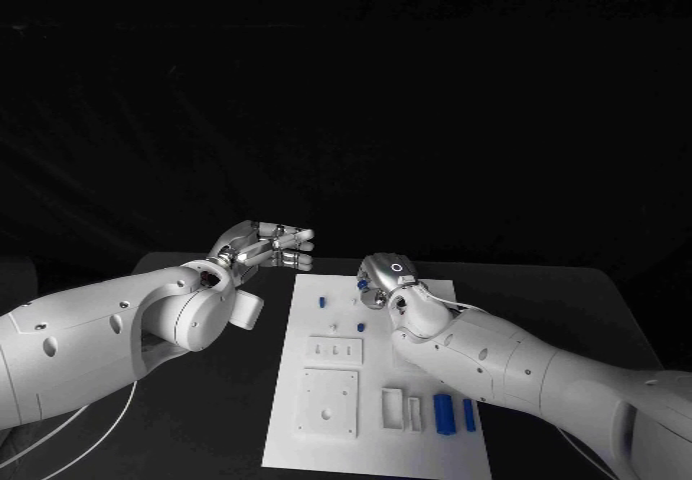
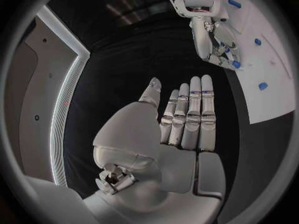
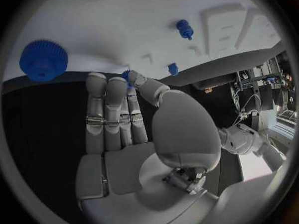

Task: Assemble the parts on the task board

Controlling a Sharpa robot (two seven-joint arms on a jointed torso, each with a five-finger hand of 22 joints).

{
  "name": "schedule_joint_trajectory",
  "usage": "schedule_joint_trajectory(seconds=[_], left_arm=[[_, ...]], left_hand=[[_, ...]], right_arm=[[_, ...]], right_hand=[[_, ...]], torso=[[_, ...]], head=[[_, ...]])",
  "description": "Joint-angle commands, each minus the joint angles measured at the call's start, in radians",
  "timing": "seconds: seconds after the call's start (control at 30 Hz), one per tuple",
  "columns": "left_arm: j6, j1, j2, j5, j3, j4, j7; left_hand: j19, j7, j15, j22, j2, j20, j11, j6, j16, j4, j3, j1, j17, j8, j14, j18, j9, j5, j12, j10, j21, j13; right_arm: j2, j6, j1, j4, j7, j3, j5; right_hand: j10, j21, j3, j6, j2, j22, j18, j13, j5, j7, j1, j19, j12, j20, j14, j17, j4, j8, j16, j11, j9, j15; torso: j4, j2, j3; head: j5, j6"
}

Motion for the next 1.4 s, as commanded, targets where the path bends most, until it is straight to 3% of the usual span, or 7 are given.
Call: schedule_joint_trajectory(seconds=[0.03, 0.73, 0.97, 1.4], left_arm=[[0.016, 0.004, 0.004, -0.007, 0.001, 0.004, 0.006], [0.016, 0.013, 0.014, -0.011, 0.001, 0.002, 0.005], [0.017, 0.013, 0.022, -0.012, 0.001, -0.005, 0.005], [0.019, 0.013, 0.033, -0.012, 0.000, -0.015, 0.005]], left_hand=[[-0.009, 0.003, 0.000, 0.000, 0.004, -0.001, 0.001, -0.004, 0.006, -0.006, -0.001, -0.007, -0.001, 0.000, 0.006, -0.010, 0.000, -0.002, 0.002, 0.007, 0.005, 0.001], [-0.010, 0.003, 0.000, -0.001, 0.003, -0.001, 0.001, -0.004, 0.006, -0.007, -0.002, -0.006, -0.001, 0.000, 0.006, -0.010, 0.000, -0.002, 0.002, 0.007, 0.007, 0.001], [-0.010, 0.003, 0.000, -0.001, 0.003, -0.001, 0.001, -0.004, 0.006, -0.007, -0.002, -0.006, -0.001, 0.000, 0.006, -0.010, 0.000, -0.002, 0.002, 0.007, 0.007, 0.001], [-0.010, 0.003, 0.000, -0.002, 0.004, 0.000, 0.001, -0.004, 0.006, -0.006, -0.002, -0.006, -0.001, 0.000, 0.006, -0.010, 0.000, -0.002, 0.002, 0.006, 0.008, 0.001]], right_arm=[[0.003, -0.009, 0.001, -0.003, 0.001, 0.000, -0.001], [0.020, -0.006, 0.005, -0.016, 0.009, 0.000, 0.008], [0.025, 0.002, 0.009, -0.022, 0.013, 0.000, 0.016], [0.027, 0.036, 0.014, -0.024, 0.028, 0.000, 0.033]], right_hand=[[0.005, -0.004, 0.002, 0.007, 0.004, 0.001, 0.016, 0.001, 0.006, 0.001, 0.009, 0.009, 0.002, 0.001, 0.001, -0.001, 0.001, 0.003, 0.002, 0.002, 0.002, -0.004], [-0.001, -0.041, 0.001, 0.002, 0.005, 0.022, 0.016, 0.001, 0.006, 0.003, 0.009, 0.017, 0.002, 0.002, 0.001, -0.004, 0.000, 0.003, 0.000, 0.004, 0.001, -0.002], [-0.015, -0.056, 0.004, -0.010, 0.004, 0.025, 0.018, 0.000, 0.006, 0.006, 0.008, 0.017, 0.002, 0.005, 0.001, -0.006, 0.002, 0.003, -0.003, 0.008, -0.002, 0.002], [-0.032, -0.084, 0.000, -0.024, -0.001, 0.032, 0.021, 0.000, 0.006, 0.010, 0.008, 0.021, 0.001, 0.011, 0.001, -0.009, 0.004, 0.003, -0.005, 0.013, -0.004, 0.007]], torso=[[0.0007, 0.002, -0.0008], [-0.0002, 0.005, -0.0020], [-0.0021, 0.011, -0.0055], [0.0032, 0.020, -0.0083]], head=[[0.001, -0.002], [0.004, -0.003], [0.001, -0.001], [-0.001, -0.003]])
